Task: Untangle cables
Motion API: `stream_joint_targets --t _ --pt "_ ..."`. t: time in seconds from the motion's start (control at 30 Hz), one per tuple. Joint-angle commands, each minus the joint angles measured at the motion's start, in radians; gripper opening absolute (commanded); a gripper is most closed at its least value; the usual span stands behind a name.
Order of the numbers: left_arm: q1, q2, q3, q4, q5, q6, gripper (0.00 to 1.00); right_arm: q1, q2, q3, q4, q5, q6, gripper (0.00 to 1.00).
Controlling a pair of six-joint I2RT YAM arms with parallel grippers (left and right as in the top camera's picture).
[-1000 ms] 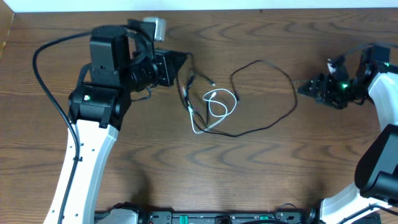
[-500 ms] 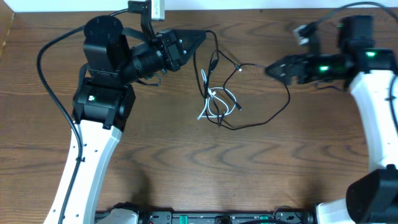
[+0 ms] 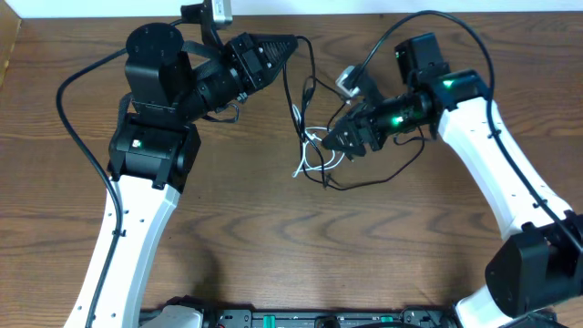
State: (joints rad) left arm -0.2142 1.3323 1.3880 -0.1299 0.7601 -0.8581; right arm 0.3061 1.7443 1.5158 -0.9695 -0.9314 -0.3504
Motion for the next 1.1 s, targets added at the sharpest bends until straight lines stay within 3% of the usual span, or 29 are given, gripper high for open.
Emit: stream_joint_targets --t 0.0,0.37,0.47,0.6,0.67,0.8,0.93,1.07 --pt "0.0 0.003 0.019 0.008 -0.014 -0.016 0.08 0.021 0.014 -0.005 -0.003 -0.097 -0.119 0.63" --pt "0.0 0.003 0.019 0.008 -0.014 -0.016 0.07 0.075 0.037 -0.064 0.09 -0.106 -0.136 0.47" --pt "0.0 0.003 0.019 0.008 -0.013 -0.016 0.07 0.08 0.064 -0.082 0.159 -0.061 -0.081 0.35" --pt "0.0 0.003 0.019 -0.004 -0.013 -0.015 0.07 0.073 0.101 -0.091 0.227 0.047 0.052 0.01" --pt "0.0 0.003 0.019 -0.023 -0.014 0.009 0.07 0.055 0.101 -0.091 0.238 0.079 0.103 0.01" --pt "0.006 0.003 0.019 -0.11 -0.046 0.168 0.07 -0.027 0.071 -0.09 0.248 0.18 0.27 0.01" --pt "0.037 0.003 0.019 -0.161 -0.069 0.23 0.08 -0.136 0.049 -0.09 0.183 0.523 0.523 0.01" --pt "0.075 -0.001 0.019 -0.161 -0.069 0.23 0.08 -0.223 0.051 -0.112 0.108 0.802 0.671 0.01"
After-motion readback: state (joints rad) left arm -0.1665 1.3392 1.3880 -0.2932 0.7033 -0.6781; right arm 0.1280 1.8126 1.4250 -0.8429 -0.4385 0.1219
